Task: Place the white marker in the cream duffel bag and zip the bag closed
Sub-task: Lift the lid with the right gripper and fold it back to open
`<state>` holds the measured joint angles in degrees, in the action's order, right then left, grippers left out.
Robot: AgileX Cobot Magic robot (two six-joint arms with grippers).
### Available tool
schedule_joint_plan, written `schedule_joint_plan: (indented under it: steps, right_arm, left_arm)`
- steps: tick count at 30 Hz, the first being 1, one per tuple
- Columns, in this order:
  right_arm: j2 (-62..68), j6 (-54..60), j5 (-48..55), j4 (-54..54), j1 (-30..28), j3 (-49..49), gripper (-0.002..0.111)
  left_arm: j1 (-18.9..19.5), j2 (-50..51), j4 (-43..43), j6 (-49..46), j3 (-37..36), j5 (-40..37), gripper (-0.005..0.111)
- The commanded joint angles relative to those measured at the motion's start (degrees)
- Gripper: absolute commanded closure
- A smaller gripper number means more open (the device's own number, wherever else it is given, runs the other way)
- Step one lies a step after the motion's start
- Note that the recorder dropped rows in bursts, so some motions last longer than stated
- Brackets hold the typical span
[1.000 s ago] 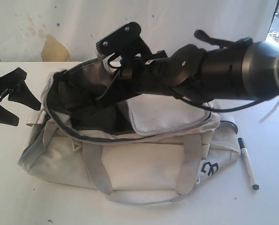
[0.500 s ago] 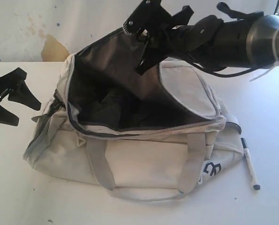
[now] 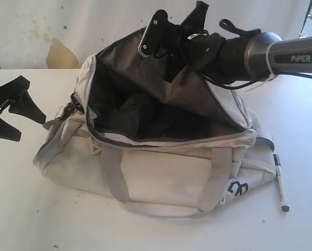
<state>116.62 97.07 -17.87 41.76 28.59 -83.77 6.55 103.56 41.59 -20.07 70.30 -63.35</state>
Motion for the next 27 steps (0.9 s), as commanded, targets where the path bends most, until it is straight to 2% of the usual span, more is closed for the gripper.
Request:
schedule_joint_plan:
  steps: [1,5,8,10,14,16,19,23,27]
  right_arm:
    - [2.4,-0.1,0.7,1.8,-3.3,-1.3,0.108]
    - [3.3,-6.5,10.7,2.4,-5.5,-3.1,0.108]
    - [3.9,-13.7,18.5,2.6,-7.3,-5.4,0.098]
    - [4.0,-16.7,19.0,2.6,-7.7,-5.8,0.087]
    - [4.0,-22.5,15.4,2.6,-7.8,-5.8,0.055]
    - [4.0,-26.2,14.5,2.8,-7.8,-5.8,0.047]
    - [4.0,-35.2,15.6,2.8,-7.8,-5.8,0.045]
    - [4.3,-45.9,26.3,3.5,-7.8,-5.8,0.045]
    - [4.7,-53.2,31.3,3.5,-8.9,-5.8,0.046]
  left_arm:
    - [0.2,-0.3,-0.2,0.1,0.5,-0.2,0.030]
    - [0.2,-0.3,-0.2,0.1,0.5,0.5,0.030]
    - [0.2,-0.3,-0.2,0.1,0.5,0.8,0.030]
    - [0.2,-0.3,-0.2,0.1,0.5,0.8,0.030]
    - [0.2,-0.3,-0.2,0.1,0.5,0.8,0.030]
    - [0.2,-0.3,-0.2,0.1,0.5,0.8,0.030]
    - [0.2,-0.3,-0.2,0.1,0.5,0.9,0.030]
    - [0.2,-0.3,-0.2,0.1,0.5,0.9,0.030]
    - [0.2,-0.3,-0.2,0.1,0.5,0.8,0.030]
